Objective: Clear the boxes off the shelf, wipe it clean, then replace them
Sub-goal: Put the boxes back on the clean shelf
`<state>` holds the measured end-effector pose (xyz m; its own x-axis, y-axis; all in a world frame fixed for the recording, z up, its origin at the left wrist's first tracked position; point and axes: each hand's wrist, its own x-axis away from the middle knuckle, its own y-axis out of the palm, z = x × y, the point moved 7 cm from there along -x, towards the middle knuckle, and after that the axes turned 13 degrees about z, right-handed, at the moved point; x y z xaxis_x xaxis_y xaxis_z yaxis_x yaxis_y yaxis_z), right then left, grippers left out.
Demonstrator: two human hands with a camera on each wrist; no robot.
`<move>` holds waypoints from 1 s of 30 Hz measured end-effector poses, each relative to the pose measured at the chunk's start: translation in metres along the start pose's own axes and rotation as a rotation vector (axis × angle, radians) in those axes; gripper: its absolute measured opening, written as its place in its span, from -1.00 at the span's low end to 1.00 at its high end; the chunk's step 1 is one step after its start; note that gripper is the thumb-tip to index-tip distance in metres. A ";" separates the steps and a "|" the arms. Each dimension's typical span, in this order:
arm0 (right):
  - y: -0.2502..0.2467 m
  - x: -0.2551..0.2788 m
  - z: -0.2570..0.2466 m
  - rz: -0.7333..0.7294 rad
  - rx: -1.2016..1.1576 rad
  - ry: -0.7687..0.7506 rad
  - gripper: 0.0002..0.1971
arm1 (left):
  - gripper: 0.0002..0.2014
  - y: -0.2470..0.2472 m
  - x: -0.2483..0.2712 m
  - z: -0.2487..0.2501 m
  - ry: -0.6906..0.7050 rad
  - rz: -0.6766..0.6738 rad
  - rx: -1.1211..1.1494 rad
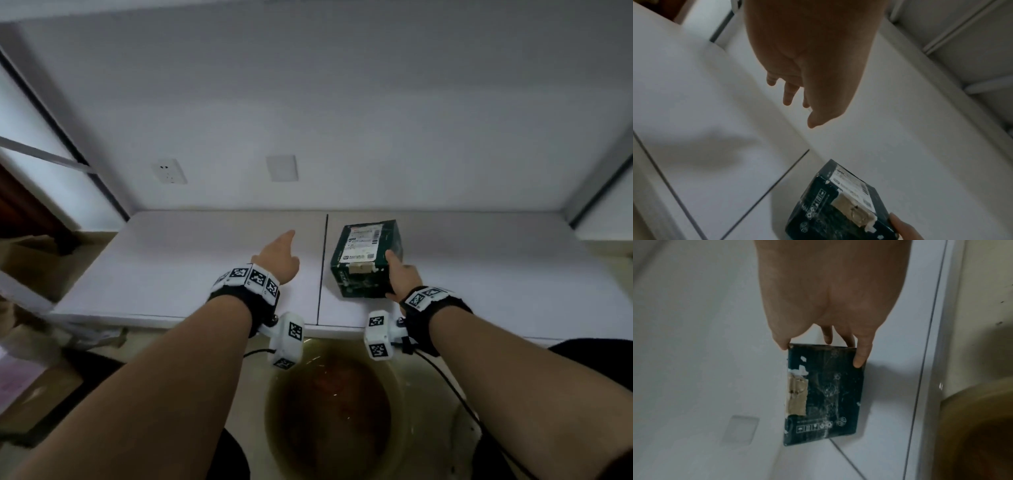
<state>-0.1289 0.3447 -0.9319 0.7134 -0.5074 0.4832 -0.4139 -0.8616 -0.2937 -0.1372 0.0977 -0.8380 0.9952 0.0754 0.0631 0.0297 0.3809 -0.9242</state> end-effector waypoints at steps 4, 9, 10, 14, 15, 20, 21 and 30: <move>-0.027 -0.032 -0.001 0.051 -0.026 0.009 -0.27 | -0.38 0.030 -0.012 0.038 0.075 -0.012 -0.029; -0.032 -0.058 -0.001 0.028 -0.024 -0.007 -0.33 | -0.38 0.058 -0.020 0.055 0.093 -0.053 -0.058; -0.033 -0.062 0.000 0.026 -0.027 -0.004 -0.34 | -0.38 0.062 -0.022 0.056 0.090 -0.063 -0.059; -0.048 -0.069 0.001 0.057 0.116 -0.027 -0.59 | -0.38 0.071 -0.030 0.059 0.097 -0.085 -0.059; -0.051 -0.073 0.004 0.069 0.135 -0.006 -0.59 | -0.38 0.072 -0.031 0.060 0.099 -0.085 -0.058; -0.054 -0.079 0.001 0.148 0.286 -0.120 -0.60 | -0.38 0.076 -0.036 0.066 0.124 -0.077 -0.048; -0.055 -0.080 0.002 0.200 0.260 -0.111 -0.58 | -0.38 0.077 -0.036 0.065 0.129 -0.079 -0.044; -0.045 -0.046 -0.026 0.373 0.477 -0.350 -0.53 | -0.37 0.053 -0.033 0.037 0.131 -0.042 -0.042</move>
<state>-0.1577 0.4062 -0.9199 0.7455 -0.6665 0.0096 -0.4302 -0.4920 -0.7569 -0.1718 0.1496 -0.8745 0.9966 -0.0617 0.0554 0.0733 0.3419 -0.9369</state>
